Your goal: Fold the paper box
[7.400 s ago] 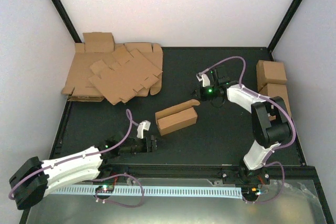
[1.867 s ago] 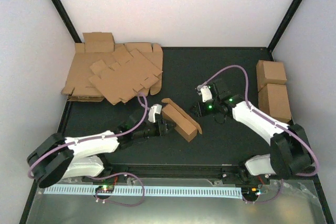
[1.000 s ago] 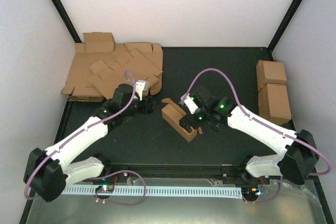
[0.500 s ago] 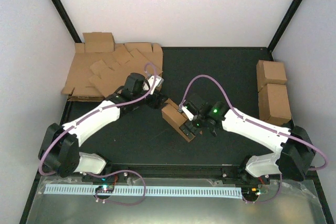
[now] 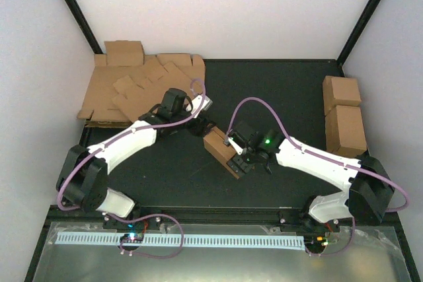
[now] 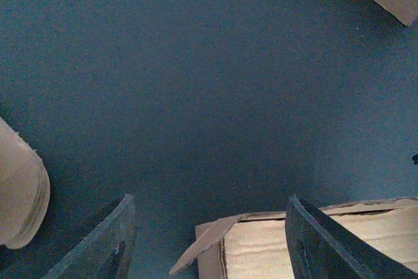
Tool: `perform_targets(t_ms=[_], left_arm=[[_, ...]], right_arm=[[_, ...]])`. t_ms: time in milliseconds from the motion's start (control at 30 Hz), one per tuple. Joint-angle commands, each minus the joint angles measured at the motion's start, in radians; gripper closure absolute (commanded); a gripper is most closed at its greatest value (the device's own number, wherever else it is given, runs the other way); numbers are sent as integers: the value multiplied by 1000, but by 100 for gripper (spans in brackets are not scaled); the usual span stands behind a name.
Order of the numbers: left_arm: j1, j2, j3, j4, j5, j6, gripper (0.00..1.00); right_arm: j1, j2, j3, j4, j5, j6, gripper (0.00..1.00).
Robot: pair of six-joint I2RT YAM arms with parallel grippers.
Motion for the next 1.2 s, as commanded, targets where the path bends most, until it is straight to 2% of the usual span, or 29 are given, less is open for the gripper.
perform_targets(t_ms=[0, 200, 467, 667, 867, 1067, 1167], left_arm=[[8, 44, 67, 2, 45, 52, 35], [10, 67, 73, -10, 59, 60, 36], [15, 94, 79, -21, 87, 73, 37], [16, 114, 92, -42, 90, 75, 42], [15, 126, 107, -78, 110, 60, 49], [16, 79, 82, -67, 126, 16, 37], [15, 33, 65, -54, 138, -12, 35]], right_arm=[[8, 2, -6, 1, 0, -1, 9], [8, 19, -4, -7, 9, -3, 17], [8, 29, -3, -13, 27, -3, 14], [8, 23, 3, -10, 23, -9, 22], [8, 26, 3, -11, 20, -12, 25], [8, 12, 8, -7, 25, -17, 25], [8, -5, 6, 2, 21, -21, 16]])
